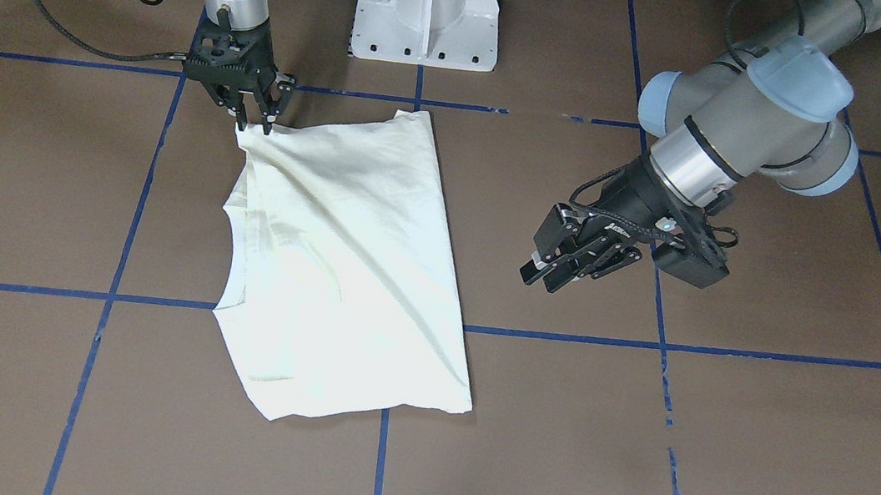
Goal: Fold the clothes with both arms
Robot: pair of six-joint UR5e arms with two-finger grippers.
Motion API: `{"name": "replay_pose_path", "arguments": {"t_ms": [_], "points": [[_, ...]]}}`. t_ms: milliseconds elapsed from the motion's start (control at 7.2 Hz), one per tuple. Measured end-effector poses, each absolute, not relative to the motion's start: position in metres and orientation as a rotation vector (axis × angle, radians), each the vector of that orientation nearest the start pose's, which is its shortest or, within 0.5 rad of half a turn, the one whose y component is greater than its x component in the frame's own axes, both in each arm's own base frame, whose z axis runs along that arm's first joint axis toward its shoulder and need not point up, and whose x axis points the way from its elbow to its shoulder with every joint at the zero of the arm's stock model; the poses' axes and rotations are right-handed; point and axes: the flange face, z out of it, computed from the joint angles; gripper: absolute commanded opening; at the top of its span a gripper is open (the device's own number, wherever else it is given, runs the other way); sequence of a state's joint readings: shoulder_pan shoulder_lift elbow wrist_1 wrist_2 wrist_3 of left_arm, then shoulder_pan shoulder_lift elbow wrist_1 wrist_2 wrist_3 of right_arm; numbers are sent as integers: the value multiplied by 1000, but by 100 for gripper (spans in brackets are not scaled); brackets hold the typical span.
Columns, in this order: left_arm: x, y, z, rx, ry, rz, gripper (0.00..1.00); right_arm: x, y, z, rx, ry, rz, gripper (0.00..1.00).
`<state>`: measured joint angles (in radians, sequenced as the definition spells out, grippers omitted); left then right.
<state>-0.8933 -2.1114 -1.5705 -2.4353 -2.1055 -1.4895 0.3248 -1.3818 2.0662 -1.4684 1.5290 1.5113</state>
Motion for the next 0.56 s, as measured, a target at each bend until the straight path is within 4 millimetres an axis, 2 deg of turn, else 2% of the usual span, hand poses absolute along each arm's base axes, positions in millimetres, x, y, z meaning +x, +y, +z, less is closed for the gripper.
{"name": "replay_pose_path", "arguments": {"t_ms": [278, 555], "points": [[311, -572, 249, 228, 1410, -292, 46, -454, -302, 332, 108, -791, 488, 67], [303, -572, 257, 220, 1404, -296, 46, -460, -306, 332, 66, -802, 645, 69]]}}
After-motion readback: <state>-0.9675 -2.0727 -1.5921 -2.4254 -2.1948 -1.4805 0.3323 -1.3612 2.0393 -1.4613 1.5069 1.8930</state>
